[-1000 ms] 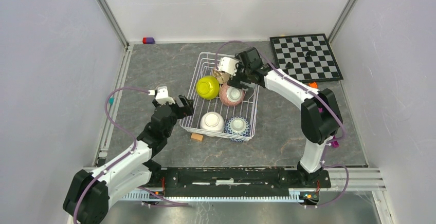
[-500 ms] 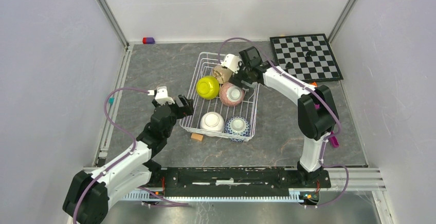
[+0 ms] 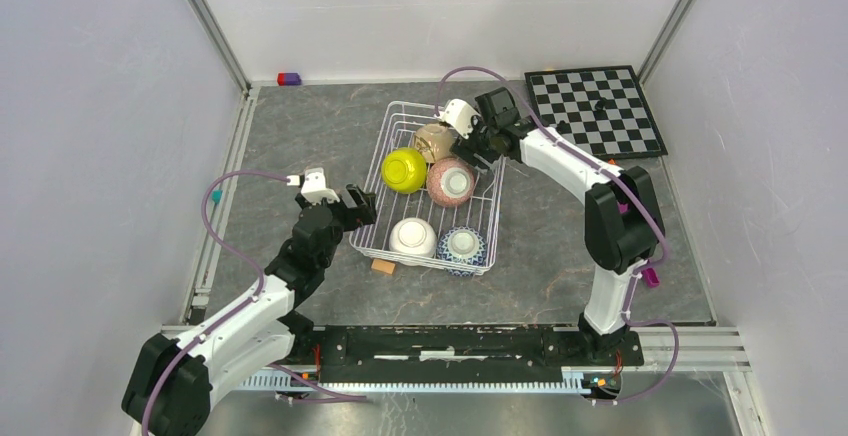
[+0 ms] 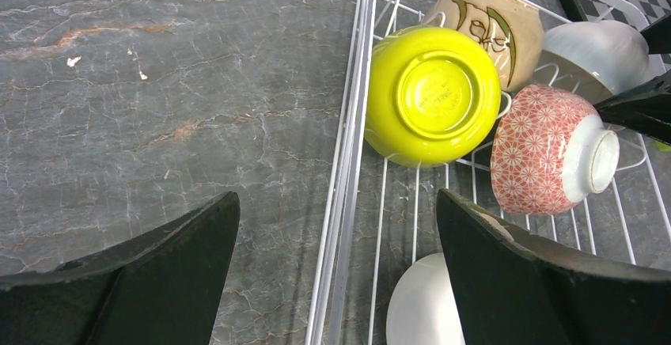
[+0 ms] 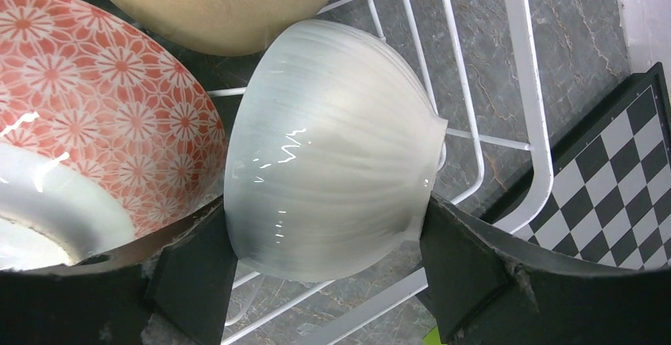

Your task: Unload the bowls from the dish rack

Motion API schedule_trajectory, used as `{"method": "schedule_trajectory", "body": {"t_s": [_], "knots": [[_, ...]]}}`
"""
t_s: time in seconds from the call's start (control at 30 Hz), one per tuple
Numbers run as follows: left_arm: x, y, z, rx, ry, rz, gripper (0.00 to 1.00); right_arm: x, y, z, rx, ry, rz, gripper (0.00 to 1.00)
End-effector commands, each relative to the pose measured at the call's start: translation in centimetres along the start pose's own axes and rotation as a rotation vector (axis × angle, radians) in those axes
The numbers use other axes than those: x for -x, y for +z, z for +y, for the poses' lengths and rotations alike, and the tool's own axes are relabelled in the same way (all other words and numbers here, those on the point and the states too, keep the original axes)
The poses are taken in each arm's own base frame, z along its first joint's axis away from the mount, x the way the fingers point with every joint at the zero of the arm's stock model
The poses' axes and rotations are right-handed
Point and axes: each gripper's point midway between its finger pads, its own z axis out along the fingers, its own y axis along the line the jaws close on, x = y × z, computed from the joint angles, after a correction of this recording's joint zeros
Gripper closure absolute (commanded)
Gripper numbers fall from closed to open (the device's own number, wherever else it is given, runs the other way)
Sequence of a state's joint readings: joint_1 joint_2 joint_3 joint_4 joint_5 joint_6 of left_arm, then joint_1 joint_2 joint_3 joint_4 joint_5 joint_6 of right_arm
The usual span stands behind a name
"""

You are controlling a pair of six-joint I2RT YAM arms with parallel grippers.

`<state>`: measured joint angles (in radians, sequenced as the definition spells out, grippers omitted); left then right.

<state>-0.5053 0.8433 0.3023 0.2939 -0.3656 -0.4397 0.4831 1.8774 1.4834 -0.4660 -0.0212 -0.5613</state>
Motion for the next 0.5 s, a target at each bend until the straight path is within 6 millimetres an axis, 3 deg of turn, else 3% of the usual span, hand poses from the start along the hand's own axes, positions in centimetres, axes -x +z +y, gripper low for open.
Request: {"method": "schedule_trajectory", "body": {"t_s": [0.0,0.27,0.47], "knots": [[1.4,0.1,0.2,0.01,0.027,-0.052,0.0,2.4,-2.4,-0.9,-0.027,0.013,-0.082,0.39],[1.3,0.1,0.3,0.015,0.027,-0.05,0.01,3.1,-7.3,-5.6,-0.285,0.045,-0.09,0.45],[1.3,0.1,0.4,0.018,0.027,-0.05,0.01,4.3,-11.2,-7.0,-0.403,0.082,-0.214,0.46]]}}
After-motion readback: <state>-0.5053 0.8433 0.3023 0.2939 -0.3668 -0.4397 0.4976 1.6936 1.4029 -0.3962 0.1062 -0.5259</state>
